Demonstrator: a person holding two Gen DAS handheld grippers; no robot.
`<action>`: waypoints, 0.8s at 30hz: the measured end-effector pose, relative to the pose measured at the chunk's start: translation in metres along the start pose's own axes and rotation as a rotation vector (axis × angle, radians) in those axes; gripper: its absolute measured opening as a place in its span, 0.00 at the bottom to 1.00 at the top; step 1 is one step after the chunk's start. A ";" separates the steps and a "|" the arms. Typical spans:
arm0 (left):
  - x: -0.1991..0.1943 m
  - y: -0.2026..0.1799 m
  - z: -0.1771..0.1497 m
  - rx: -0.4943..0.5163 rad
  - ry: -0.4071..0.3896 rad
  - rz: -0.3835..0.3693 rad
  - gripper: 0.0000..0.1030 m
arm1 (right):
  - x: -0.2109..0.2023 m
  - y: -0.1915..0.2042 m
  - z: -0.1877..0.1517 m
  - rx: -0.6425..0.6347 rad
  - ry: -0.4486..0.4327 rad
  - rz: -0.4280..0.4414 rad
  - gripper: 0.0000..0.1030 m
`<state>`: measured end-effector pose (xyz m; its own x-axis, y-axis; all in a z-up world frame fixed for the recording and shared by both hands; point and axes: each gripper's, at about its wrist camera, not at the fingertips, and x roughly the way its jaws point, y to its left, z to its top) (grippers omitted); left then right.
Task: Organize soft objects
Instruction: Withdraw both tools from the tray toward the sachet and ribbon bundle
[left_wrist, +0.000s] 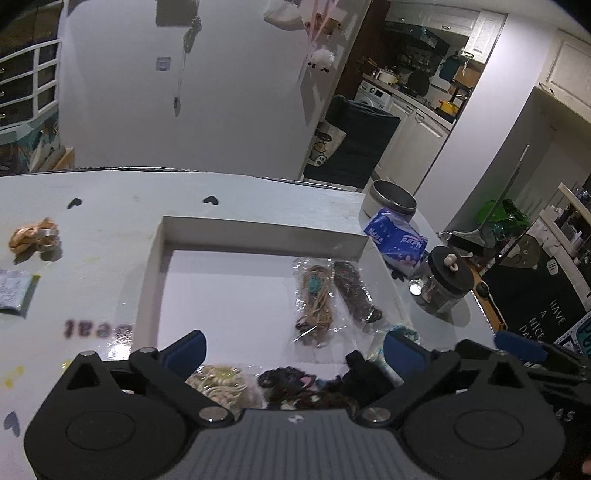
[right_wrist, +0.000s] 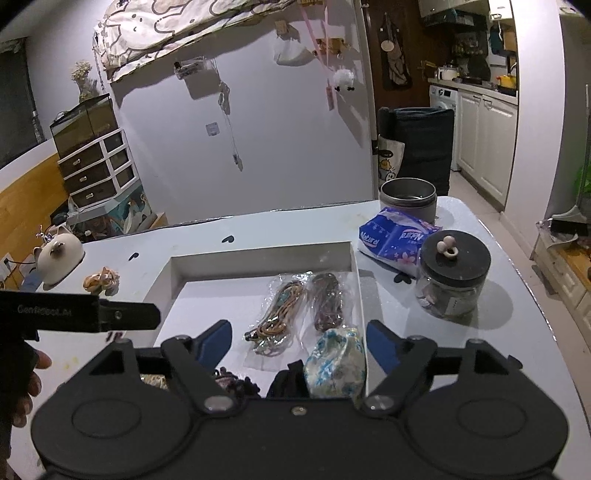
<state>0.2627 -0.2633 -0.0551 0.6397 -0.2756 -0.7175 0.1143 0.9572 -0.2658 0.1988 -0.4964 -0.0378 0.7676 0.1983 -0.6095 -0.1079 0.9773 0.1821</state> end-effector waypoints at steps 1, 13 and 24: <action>-0.003 0.002 -0.002 0.001 -0.005 0.005 1.00 | -0.002 0.000 -0.001 0.000 -0.002 -0.002 0.85; -0.027 0.027 -0.026 0.032 -0.066 0.040 1.00 | -0.019 0.010 -0.016 -0.007 -0.071 -0.077 1.00; -0.046 0.064 -0.029 0.058 -0.104 0.034 1.00 | -0.019 0.044 -0.024 0.007 -0.099 -0.119 1.00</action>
<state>0.2188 -0.1919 -0.0573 0.7191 -0.2349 -0.6539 0.1329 0.9702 -0.2024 0.1647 -0.4552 -0.0368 0.8335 0.0722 -0.5478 -0.0082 0.9929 0.1184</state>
